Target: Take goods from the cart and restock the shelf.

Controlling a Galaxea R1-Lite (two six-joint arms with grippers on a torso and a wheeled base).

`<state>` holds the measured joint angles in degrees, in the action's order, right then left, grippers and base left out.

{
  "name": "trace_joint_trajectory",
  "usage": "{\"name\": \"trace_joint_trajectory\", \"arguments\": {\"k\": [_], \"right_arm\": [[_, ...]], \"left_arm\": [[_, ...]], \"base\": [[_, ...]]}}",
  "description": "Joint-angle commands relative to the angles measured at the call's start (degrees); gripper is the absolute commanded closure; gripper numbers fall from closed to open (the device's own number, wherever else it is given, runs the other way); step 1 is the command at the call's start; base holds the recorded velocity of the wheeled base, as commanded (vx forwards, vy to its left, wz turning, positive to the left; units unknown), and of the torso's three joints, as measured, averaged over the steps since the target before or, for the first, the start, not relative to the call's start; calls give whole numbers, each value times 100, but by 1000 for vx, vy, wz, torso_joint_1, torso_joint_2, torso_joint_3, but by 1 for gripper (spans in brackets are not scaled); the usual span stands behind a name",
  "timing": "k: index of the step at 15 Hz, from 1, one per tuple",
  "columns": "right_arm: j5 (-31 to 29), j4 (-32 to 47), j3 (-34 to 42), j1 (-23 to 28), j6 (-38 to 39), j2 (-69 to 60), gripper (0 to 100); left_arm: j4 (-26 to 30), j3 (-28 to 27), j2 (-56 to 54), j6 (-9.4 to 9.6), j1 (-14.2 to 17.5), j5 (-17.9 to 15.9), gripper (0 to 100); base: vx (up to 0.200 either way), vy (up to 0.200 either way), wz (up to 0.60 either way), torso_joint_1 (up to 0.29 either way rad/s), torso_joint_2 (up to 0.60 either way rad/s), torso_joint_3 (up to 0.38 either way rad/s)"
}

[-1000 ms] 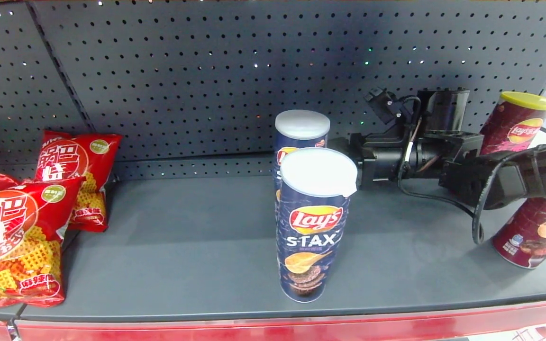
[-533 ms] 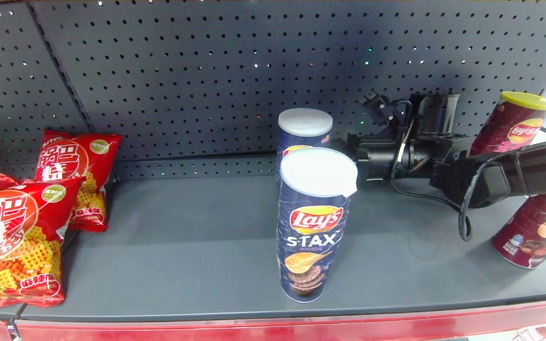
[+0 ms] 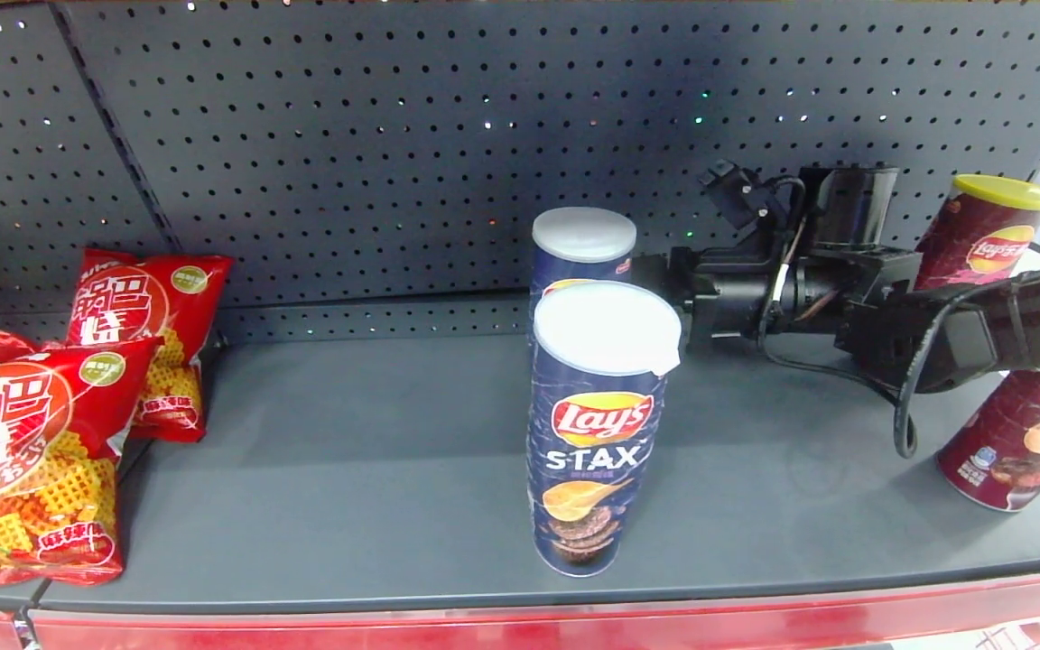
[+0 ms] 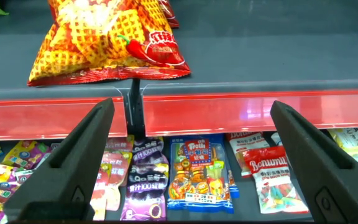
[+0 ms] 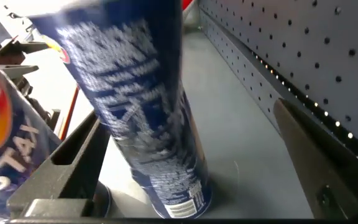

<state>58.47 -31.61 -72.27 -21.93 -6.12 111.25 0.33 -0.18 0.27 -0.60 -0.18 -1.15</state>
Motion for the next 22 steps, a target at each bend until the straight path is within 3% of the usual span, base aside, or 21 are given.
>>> {"name": "trace_joint_trajectory", "arguments": {"k": [1, 22], "right_arm": [[-2, 15, 2, 31, 14, -156, 0], [-37, 32, 380, 31, 137, -842, 0]], "left_arm": [[2, 1, 8, -2, 1, 0, 0], [2, 1, 8, -2, 1, 0, 0]], "base": [[0, 0, 0, 0, 0, 0], [0, 0, 0, 0, 0, 0]]}}
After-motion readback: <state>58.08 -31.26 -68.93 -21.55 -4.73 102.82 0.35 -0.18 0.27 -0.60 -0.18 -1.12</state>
